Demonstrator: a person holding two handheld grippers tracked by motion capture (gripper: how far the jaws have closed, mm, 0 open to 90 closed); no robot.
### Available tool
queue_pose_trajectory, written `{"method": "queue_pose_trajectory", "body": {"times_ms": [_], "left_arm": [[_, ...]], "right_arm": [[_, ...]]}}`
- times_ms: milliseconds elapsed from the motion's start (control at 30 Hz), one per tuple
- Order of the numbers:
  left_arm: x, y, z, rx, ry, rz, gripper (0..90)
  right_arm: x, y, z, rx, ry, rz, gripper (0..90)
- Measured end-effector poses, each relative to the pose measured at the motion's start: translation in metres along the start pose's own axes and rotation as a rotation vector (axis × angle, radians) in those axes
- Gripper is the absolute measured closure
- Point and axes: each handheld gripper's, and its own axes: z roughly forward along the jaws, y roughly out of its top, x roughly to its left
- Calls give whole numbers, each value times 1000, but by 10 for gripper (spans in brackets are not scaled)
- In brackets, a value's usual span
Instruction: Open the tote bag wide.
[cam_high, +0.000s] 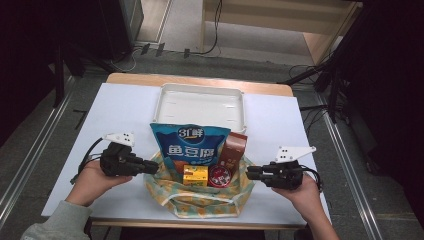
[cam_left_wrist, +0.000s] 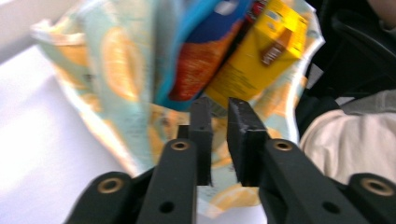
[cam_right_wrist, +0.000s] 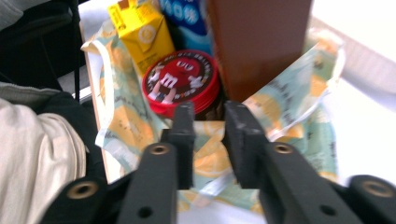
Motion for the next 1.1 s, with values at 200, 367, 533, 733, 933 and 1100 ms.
{"method": "queue_pose_trajectory", "body": {"times_ms": [200,367,533,733,933,1100], "left_arm": [[14,11,-6,-16,23,-18,900],[26,23,-4,-21,38,-36,900],[36,32,0,-28,33,-42,900],[42,38,12,-41,22,-57,900],[45,36,28,-7,21,-55,895],[46,34,36,2,18,-49,895]], "right_arm": [[-13,10,-2,7,-49,28,900],[-27,20,3,-2,-70,53,900],[-36,32,10,-16,-83,48,900],[-42,36,19,-19,-82,47,900],[-42,34,24,-12,-77,47,900],[-41,28,27,-11,-83,57,900]]}}
